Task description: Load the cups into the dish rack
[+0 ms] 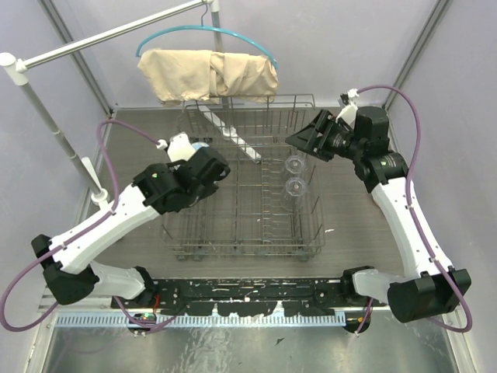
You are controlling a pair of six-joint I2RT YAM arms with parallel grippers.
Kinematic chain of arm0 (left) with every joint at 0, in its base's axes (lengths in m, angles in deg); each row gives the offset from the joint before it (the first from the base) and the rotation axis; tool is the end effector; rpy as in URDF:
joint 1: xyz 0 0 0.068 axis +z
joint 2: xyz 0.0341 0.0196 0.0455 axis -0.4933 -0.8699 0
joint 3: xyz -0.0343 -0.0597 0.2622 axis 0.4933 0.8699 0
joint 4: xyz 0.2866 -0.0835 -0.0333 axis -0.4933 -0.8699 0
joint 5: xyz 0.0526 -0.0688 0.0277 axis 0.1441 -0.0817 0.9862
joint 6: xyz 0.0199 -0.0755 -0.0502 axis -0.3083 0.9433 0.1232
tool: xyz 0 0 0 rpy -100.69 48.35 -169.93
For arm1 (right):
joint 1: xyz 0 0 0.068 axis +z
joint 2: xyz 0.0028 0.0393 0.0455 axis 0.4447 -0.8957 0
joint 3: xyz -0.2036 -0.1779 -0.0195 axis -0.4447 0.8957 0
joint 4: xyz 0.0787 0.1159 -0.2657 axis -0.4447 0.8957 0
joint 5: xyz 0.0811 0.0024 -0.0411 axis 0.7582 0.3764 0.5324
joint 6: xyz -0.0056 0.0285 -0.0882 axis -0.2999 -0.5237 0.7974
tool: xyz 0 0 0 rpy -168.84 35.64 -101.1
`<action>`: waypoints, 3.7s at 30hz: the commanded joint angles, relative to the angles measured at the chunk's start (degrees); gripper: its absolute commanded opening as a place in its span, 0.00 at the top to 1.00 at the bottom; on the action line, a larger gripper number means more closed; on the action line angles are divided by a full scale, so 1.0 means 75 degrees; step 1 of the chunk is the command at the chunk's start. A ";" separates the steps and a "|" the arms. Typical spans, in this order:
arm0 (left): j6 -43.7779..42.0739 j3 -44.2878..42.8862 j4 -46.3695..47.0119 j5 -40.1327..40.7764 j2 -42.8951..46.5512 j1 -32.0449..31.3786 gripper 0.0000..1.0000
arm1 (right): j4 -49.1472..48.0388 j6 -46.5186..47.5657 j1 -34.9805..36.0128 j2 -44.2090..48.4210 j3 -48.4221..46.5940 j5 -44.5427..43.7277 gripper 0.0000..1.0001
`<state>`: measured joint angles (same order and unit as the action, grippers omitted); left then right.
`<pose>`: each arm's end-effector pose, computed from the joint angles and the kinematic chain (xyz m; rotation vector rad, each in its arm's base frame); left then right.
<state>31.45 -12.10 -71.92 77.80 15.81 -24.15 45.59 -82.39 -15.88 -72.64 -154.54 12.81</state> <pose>0.2197 -0.2167 0.3583 -0.4903 2.2440 -0.2810 0.3243 0.1058 0.3876 0.1127 2.0506 1.1078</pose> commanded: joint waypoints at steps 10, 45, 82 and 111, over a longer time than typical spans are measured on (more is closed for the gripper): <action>0.1966 -0.0475 -0.1128 0.1895 -0.0537 -0.0221 1.00 | -0.0232 0.0262 0.0026 0.0686 0.0520 0.0245 0.32; 0.2754 0.0242 -0.1011 0.1863 -0.1698 0.0150 1.00 | -0.0759 0.0248 0.0123 0.0858 0.1712 0.0597 0.32; 0.2967 0.0407 -0.0653 0.1473 -0.2761 0.0660 1.00 | -0.1179 0.0269 0.0124 0.0350 0.1890 0.0716 0.31; 0.2674 0.1398 0.0508 0.1701 -0.3290 0.0649 1.00 | -0.1354 0.0281 0.0113 0.0139 0.2049 0.0739 0.31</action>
<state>51.21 -2.92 -71.46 82.68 -8.51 -19.83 38.60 -80.80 -15.22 -71.65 -138.26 17.58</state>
